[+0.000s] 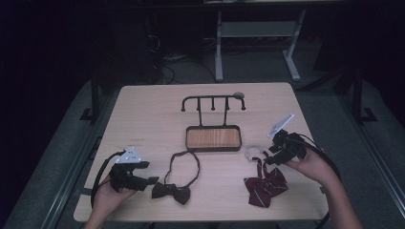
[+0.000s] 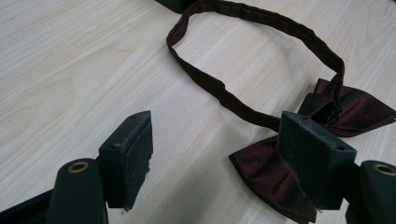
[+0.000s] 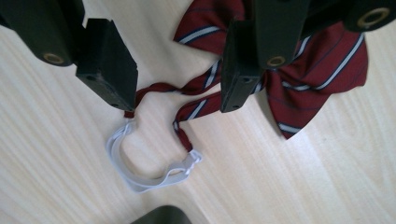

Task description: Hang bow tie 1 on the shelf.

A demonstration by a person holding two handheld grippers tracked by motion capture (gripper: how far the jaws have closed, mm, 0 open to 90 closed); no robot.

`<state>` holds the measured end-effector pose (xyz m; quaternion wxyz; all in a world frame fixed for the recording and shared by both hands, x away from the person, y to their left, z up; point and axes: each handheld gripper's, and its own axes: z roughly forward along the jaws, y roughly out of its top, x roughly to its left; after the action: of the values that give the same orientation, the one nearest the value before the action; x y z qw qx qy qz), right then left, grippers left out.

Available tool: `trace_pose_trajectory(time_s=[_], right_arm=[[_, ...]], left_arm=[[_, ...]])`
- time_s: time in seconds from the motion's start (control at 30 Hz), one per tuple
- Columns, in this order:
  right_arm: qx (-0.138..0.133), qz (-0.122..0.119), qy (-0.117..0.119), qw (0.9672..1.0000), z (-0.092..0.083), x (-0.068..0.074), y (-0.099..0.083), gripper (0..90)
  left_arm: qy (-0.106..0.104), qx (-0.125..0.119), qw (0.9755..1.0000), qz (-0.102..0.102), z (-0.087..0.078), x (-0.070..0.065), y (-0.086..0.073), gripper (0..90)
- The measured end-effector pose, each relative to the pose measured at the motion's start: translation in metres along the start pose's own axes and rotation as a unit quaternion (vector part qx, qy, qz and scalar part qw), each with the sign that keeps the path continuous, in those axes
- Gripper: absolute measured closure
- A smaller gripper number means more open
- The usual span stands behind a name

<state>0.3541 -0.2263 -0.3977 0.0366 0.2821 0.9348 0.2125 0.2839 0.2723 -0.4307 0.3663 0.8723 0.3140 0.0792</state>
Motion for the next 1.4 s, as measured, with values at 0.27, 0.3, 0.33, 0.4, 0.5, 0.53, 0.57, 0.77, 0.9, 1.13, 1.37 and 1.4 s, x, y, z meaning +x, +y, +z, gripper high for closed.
trace_pose_trajectory(time_s=[0.27, 0.3, 0.33, 0.4, 0.5, 0.53, 0.57, 0.77, 0.9, 1.13, 1.37, 1.4], right_arm=[[0.021, 0.007, -0.007, 0.9997, 0.015, -0.014, 0.009, 50.2], [0.023, 0.01, -0.007, 0.9997, 0.017, -0.017, 0.009, 51.0], [0.023, 0.01, -0.007, 0.9997, 0.017, -0.017, 0.009, 51.0], [0.032, 0.013, -0.006, 0.9994, 0.022, -0.022, 0.009, 53.2], [0.036, 0.02, -0.001, 0.9991, 0.026, -0.026, 0.01, 54.1], [0.036, 0.02, -0.001, 0.9991, 0.026, -0.026, 0.01, 54.1], [0.037, 0.023, 0.0, 0.999, 0.028, -0.028, 0.011, 55.0], [0.051, 0.028, -0.001, 0.9983, 0.036, -0.032, 0.013, 58.2], [0.056, 0.032, -0.004, 0.9979, 0.04, -0.034, 0.014, 59.0], [0.072, 0.036, -0.007, 0.9967, 0.048, -0.036, 0.016, 68.5], [0.078, 0.033, -0.012, 0.9963, 0.051, -0.037, 0.017, 74.3], [0.079, 0.032, -0.012, 0.9963, 0.051, -0.036, 0.017, 75.0]], left_arm=[[-0.003, -0.008, 1.0, 0.0, -0.001, -0.001, 0.001, 26.9], [-0.003, -0.008, 1.0, 0.0, -0.001, -0.001, 0.001, 26.9], [-0.004, -0.008, 1.0, 0.002, -0.001, 0.0, 0.001, 26.9], [-0.004, -0.005, 1.0, 0.003, -0.001, 0.0, 0.001, 26.9], [-0.003, -0.001, 1.0, 0.004, -0.001, 0.001, 0.0, 26.9], [-0.003, -0.001, 1.0, 0.004, -0.001, 0.001, 0.0, 26.9], [-0.004, -0.001, 1.0, 0.003, -0.001, 0.001, 0.001, 26.9], [-0.008, -0.005, 1.0, -0.002, -0.002, 0.0, 0.001, 26.9], [-0.006, -0.007, 1.0, -0.003, -0.002, 0.0, 0.001, 26.9], [-0.005, -0.004, 1.0, 0.002, -0.001, 0.0, 0.001, 27.0], [-0.004, -0.006, 1.0, -0.001, -0.002, 0.0, 0.001, 27.0], [-0.004, -0.006, 1.0, -0.001, -0.002, 0.0, 0.001, 26.9]])
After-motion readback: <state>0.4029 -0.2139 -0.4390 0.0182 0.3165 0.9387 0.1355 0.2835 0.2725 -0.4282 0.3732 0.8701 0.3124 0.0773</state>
